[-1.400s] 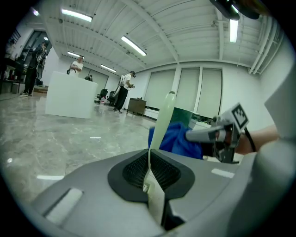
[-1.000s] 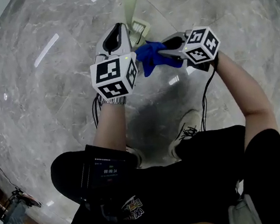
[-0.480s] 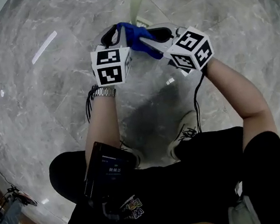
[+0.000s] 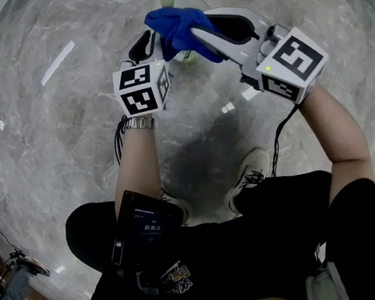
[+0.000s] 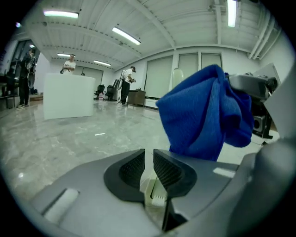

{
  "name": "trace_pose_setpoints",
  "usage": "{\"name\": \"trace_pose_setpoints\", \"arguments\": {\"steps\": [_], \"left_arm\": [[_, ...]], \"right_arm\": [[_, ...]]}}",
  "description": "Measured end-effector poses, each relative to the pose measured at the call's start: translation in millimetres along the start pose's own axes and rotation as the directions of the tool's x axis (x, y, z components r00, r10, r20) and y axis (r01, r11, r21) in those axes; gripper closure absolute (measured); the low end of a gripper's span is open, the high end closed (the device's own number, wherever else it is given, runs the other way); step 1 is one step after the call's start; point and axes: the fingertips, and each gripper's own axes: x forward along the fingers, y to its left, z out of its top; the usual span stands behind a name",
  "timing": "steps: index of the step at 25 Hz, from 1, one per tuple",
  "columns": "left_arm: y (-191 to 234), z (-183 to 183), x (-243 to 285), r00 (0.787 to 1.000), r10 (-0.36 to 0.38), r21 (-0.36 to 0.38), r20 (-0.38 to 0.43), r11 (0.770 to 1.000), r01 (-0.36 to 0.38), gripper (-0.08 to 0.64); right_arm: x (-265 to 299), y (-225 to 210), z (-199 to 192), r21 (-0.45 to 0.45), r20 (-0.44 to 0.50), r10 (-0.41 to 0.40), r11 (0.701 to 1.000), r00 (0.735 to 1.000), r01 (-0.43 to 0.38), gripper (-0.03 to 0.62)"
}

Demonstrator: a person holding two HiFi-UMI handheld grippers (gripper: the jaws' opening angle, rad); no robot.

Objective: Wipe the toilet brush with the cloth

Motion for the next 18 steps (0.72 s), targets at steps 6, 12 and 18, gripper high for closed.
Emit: {"name": "trace_pose_setpoints", "arguments": {"steps": [6,12,18], "left_arm": [[-4,-3,-2,1.000,-0.011,0.012,-0.015,1.000,0.011,0.495],[-11,-9,-3,0.999,-0.023,0.043,-0.023,0.999,0.024,0.495],[1,-9,-4,1.000,0.007,-0.037,-0.021,0.999,-0.007,0.495]], "right_arm": [[-16,5,66,-0.044,0.140,-0.020,0.999,0.990,0.026,0.515],[-28,4,85,-0.070,0.192,-0.023,0.997,0.981,0.037,0.515],[-33,-6,-13,0.159,-0.061,0.283,0.950,0.957,-0.270,0.515]]}}
